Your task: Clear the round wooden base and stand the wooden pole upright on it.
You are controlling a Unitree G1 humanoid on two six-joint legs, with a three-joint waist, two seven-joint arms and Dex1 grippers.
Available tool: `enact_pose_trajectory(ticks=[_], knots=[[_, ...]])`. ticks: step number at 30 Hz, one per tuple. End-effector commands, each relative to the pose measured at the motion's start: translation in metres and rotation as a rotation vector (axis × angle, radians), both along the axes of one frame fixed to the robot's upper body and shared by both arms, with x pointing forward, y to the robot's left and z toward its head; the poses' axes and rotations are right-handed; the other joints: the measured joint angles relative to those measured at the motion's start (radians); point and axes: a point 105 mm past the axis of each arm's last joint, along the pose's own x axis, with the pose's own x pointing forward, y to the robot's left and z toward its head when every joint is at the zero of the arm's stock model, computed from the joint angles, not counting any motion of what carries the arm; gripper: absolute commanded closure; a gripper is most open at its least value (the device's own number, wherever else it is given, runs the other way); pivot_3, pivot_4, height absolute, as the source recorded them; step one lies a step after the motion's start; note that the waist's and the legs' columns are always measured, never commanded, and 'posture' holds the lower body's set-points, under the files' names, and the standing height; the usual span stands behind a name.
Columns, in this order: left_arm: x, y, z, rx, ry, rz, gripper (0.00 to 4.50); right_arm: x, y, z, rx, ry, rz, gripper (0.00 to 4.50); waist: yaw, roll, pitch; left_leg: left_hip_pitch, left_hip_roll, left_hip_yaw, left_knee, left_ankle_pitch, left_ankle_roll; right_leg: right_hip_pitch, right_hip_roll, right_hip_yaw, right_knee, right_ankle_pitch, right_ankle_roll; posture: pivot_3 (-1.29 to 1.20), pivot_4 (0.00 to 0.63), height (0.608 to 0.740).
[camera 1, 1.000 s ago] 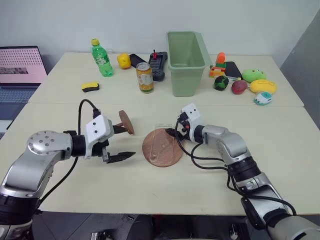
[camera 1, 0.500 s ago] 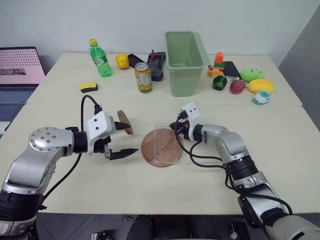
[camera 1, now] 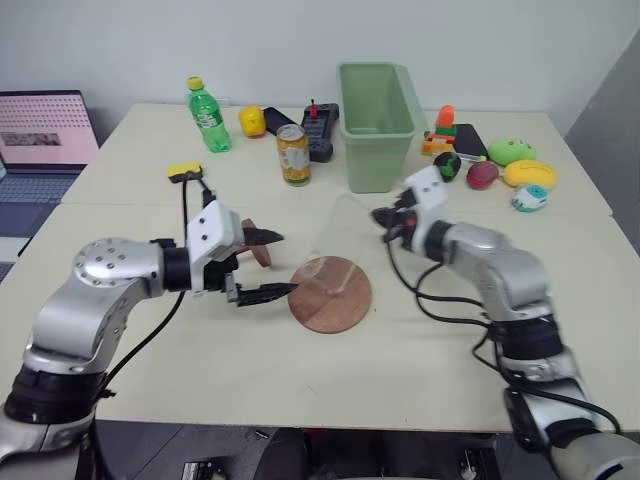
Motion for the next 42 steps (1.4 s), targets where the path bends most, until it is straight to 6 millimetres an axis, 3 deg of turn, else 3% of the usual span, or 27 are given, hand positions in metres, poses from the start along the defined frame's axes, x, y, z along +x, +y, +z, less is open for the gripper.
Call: enact_pose_trajectory(ticks=[1,2,4,6,11,14,17,26,31,33,37,39,42], knots=[[-0.004,-0.029,0.010,-0.039,-0.012,-0.124,0.00,-0.015,-0.061,0.009,-0.026,-0.016,-0.166,4.49,0.001,0.000,0.000,0.000,0.000,0.000,0.000,0.000,0.000,0.000,0.000,0.000,0.000,0.000,0.000,0.00,0.150,0.740],[-0.004,-0.034,0.011,-0.046,-0.011,-0.150,0.00,-0.020,-0.076,0.007,-0.045,-0.006,-0.206,4.49,0.001,0.000,0.000,0.000,0.000,0.000,0.000,0.000,0.000,0.000,0.000,0.000,0.000,0.000,0.000,0.00,0.150,0.740],[-0.002,-0.062,0.010,-0.068,-0.005,-0.253,0.00,-0.042,-0.143,-0.012,-0.151,0.070,-0.368,4.49,0.009,0.001,0.000,-0.002,0.000,0.000,0.001,0.000,0.000,0.000,0.001,0.000,0.000,0.000,0.000,0.00,0.150,0.740],[-0.002,-0.081,0.010,-0.078,-0.003,-0.331,0.00,-0.059,-0.184,-0.018,-0.200,0.113,-0.476,4.49,0.027,0.001,0.000,-0.006,-0.003,0.000,0.005,0.000,0.000,0.001,0.000,-0.002,-0.001,0.000,0.000,0.00,0.150,0.740],[-0.001,-0.112,0.013,-0.115,-0.011,-0.436,0.00,-0.079,-0.242,-0.027,-0.262,0.171,-0.634,4.49,-0.005,0.001,0.000,-0.001,-0.010,0.005,0.005,0.000,0.001,0.001,0.000,0.002,0.002,0.000,0.001,0.00,0.150,0.740],[-0.001,-0.122,0.011,-0.113,-0.017,-0.473,0.00,-0.084,-0.254,-0.033,-0.262,0.193,-0.659,4.49,-0.015,0.002,0.000,0.002,-0.009,0.006,0.004,0.000,0.001,0.003,0.001,0.004,0.002,0.000,0.001,0.00,0.150,0.740],[0.000,-0.127,0.006,-0.100,-0.028,-0.485,0.00,-0.085,-0.257,-0.037,-0.252,0.197,-0.668,4.49,-0.019,0.002,-0.001,0.002,-0.009,0.006,0.004,0.000,0.001,0.003,0.001,0.004,0.002,0.000,0.001,0.00,0.150,0.740],[0.003,-0.119,0.005,-0.099,-0.048,-0.461,0.00,-0.086,-0.261,-0.024,-0.262,0.136,-0.689,2.43,-0.001,0.002,-0.001,0.001,-0.010,0.003,0.005,0.000,0.001,0.003,-0.001,0.003,0.002,0.000,0.001,0.00,0.150,0.740],[0.001,-0.114,0.008,-0.117,-0.043,-0.459,0.00,-0.091,-0.266,0.000,-0.300,0.043,-0.685,1.35,0.000,0.003,-0.001,0.000,-0.010,0.002,0.005,0.000,0.001,0.003,-0.001,0.003,0.001,0.000,0.001,0.00,0.150,0.740],[-0.001,-0.111,0.010,-0.131,-0.033,-0.465,0.00,-0.093,-0.257,0.012,-0.322,-0.005,-0.617,0.95,0.000,0.003,-0.001,0.000,-0.010,0.002,0.005,0.000,0.001,0.003,-0.001,0.003,0.001,0.000,0.001,0.00,0.150,0.740],[-0.006,-0.106,0.013,-0.148,-0.017,-0.481,0.00,-0.101,-0.218,0.033,-0.385,-0.092,-0.381,0.95,-0.002,0.003,-0.001,0.000,-0.010,0.001,0.005,0.000,0.001,0.003,-0.001,0.003,0.001,0.000,0.001,0.00,0.150,0.740],[-0.005,-0.100,0.015,-0.152,-0.020,-0.465,0.00,-0.104,-0.193,0.038,-0.408,-0.138,-0.250,0.95,-0.002,0.003,-0.001,0.001,-0.010,0.001,0.005,0.000,0.001,0.004,0.000,0.003,0.001,0.000,0.001,0.00,0.150,0.740],[-0.001,-0.076,0.025,-0.152,-0.016,-0.379,0.00,-0.114,-0.143,0.040,-0.365,-0.161,-0.008,0.95,-0.006,0.003,0.000,0.001,-0.009,0.001,0.005,0.000,0.001,0.004,0.000,0.003,0.001,0.000,0.001,0.00,0.150,0.740]])
